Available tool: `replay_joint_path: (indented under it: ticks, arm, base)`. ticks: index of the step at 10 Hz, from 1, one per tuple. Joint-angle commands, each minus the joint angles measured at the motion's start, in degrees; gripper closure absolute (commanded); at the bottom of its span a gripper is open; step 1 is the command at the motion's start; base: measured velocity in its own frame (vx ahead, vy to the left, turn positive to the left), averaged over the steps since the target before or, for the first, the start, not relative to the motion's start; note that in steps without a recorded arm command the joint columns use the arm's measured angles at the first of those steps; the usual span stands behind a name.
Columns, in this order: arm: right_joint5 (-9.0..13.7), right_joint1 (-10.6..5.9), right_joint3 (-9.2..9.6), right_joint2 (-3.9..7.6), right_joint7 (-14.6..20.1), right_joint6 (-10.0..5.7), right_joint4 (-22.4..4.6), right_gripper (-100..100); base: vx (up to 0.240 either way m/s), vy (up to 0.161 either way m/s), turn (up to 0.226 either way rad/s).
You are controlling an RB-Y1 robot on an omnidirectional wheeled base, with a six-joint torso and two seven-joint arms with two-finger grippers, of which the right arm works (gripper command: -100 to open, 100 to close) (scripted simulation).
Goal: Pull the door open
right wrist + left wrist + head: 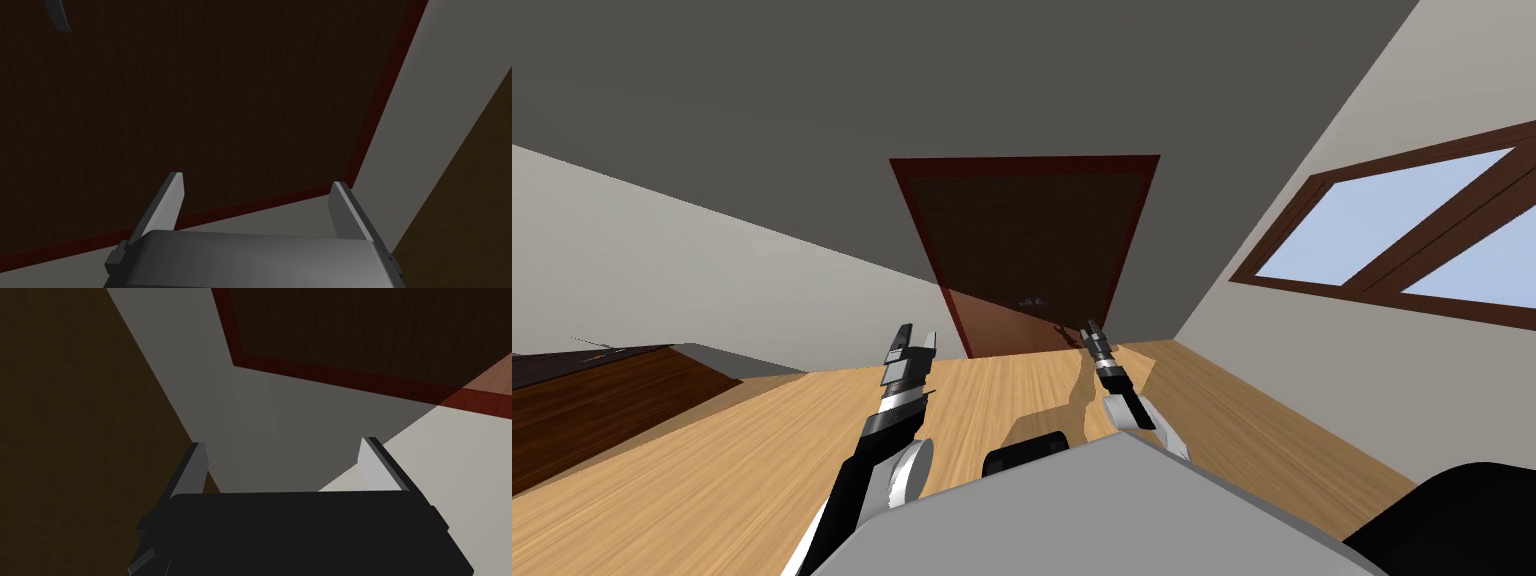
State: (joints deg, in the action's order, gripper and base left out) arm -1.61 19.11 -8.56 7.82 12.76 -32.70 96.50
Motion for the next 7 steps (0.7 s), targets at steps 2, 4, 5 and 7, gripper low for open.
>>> replay_joint_path:
  ticks: [2,4,5,7]
  arm:
    - [-0.33,-1.16,-0.81,0.71,0.58,-1.16,-3.96,-100]
    - [-0.63,-2.04,-1.35,1.11,0.93,-2.12,-7.07,-100]
    - [-0.78,-2.49,-1.62,1.31,1.1,-2.6,-8.63,-100]
    - [-1.09,-3.37,-2.17,1.7,1.45,-3.56,-11.74,-100]
  base:
    - [0.101,0.022,0.042]
    - [0.092,0.022,0.032]
    - [0.128,0.016,0.033]
    - [0.113,0.027,0.04]
